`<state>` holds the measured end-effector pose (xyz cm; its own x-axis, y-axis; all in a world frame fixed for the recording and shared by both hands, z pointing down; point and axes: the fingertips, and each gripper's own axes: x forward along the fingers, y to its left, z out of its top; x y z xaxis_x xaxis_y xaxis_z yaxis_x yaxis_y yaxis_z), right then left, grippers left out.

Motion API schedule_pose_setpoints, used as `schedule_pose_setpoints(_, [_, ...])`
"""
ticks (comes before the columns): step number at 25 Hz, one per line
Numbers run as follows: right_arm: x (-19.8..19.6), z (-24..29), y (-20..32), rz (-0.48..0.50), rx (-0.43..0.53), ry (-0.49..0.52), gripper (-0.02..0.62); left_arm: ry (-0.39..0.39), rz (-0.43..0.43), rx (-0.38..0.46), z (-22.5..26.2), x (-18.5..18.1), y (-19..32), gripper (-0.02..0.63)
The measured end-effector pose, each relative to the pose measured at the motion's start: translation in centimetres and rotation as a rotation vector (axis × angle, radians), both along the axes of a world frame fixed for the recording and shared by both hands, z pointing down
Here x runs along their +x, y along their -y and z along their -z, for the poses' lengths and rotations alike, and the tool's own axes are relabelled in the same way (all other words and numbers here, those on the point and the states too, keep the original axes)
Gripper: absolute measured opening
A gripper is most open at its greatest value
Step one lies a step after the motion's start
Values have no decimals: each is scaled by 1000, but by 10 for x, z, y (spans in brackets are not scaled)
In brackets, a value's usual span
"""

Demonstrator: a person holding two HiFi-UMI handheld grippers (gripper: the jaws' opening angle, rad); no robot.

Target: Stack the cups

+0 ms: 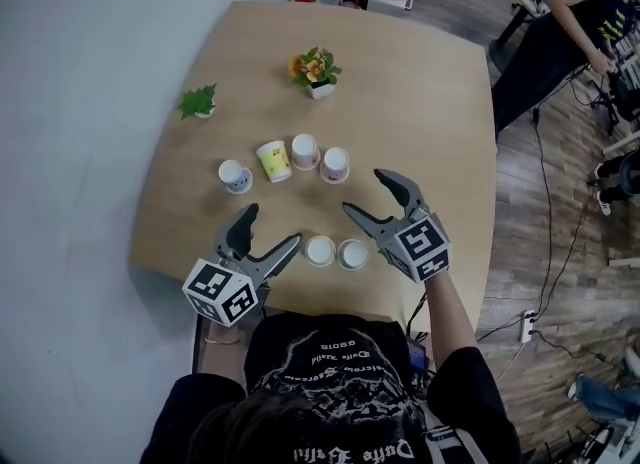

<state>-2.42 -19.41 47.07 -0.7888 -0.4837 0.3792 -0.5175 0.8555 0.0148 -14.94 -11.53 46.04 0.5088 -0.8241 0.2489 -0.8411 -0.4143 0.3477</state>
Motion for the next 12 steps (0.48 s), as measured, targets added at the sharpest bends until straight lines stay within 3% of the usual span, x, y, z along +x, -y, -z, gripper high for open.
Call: schedule_pose_setpoints(12, [-46, -88, 76, -10, -82, -151, 353, 51, 223, -38, -7, -47, -14, 441])
